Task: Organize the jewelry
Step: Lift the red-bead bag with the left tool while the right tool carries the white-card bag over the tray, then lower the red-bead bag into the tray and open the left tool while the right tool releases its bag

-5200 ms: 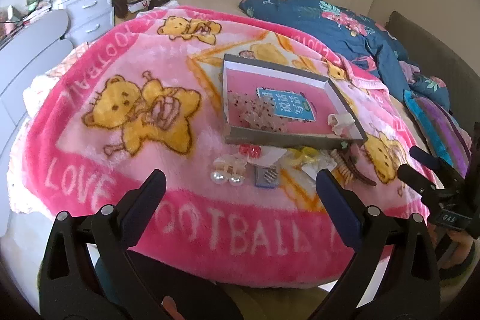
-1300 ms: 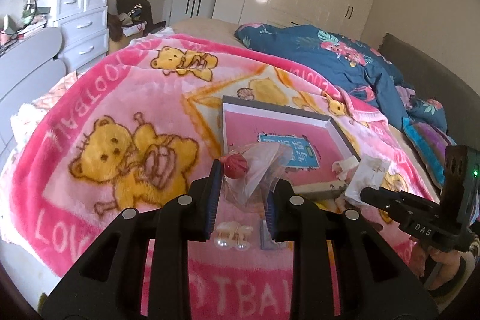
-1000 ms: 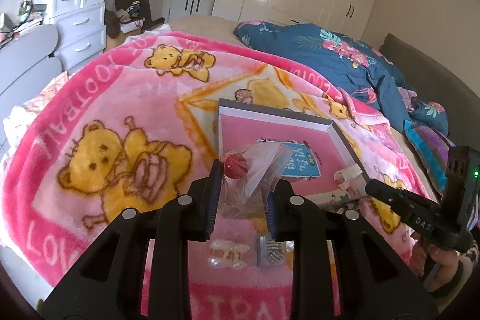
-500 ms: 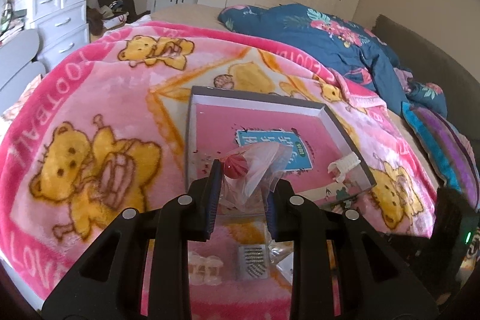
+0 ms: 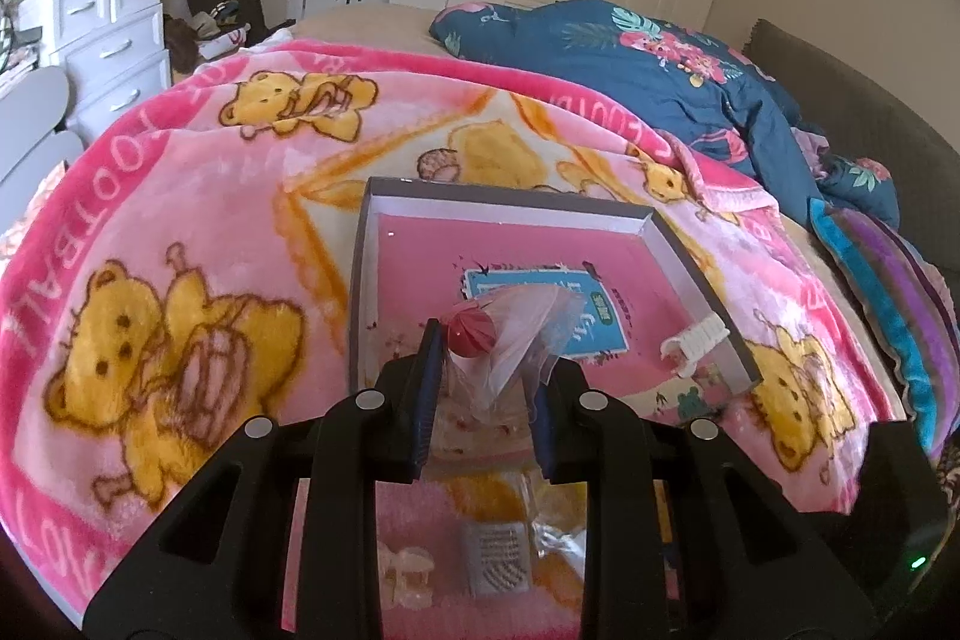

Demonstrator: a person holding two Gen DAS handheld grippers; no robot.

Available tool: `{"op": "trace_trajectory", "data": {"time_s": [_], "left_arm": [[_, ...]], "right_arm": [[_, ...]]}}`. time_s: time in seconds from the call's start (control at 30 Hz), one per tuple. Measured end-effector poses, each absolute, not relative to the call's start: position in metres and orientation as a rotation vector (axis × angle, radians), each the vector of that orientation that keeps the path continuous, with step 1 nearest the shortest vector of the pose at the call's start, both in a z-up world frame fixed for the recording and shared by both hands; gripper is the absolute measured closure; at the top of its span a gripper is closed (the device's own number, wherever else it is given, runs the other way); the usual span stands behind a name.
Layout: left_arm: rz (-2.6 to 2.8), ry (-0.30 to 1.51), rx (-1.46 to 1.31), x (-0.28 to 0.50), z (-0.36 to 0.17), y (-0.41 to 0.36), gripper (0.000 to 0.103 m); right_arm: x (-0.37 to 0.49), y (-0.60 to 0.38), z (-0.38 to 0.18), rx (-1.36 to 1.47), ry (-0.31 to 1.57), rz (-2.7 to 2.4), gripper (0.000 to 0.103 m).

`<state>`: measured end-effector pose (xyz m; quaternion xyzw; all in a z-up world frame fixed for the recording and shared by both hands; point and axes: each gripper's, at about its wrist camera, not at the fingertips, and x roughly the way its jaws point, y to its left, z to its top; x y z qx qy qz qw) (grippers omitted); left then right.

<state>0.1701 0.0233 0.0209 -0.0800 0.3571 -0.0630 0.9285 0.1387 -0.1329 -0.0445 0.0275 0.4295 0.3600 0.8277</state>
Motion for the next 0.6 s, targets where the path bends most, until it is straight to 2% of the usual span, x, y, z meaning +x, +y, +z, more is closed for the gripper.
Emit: {"op": "trace_trajectory", "data": {"time_s": [0.27, 0.6], "left_arm": [[-0.116, 0.728, -0.177, 0.191, 0.019, 0.024, 0.085], [-0.125, 0.715, -0.180, 0.216, 0.017, 0.013, 0.085]], "right_arm": [[0.174, -0.167, -0.008, 0.134, 0.796, 0.676, 0.074], [0.222, -0.196, 0.000, 0.169, 0.761, 0.551, 0.074]]}}
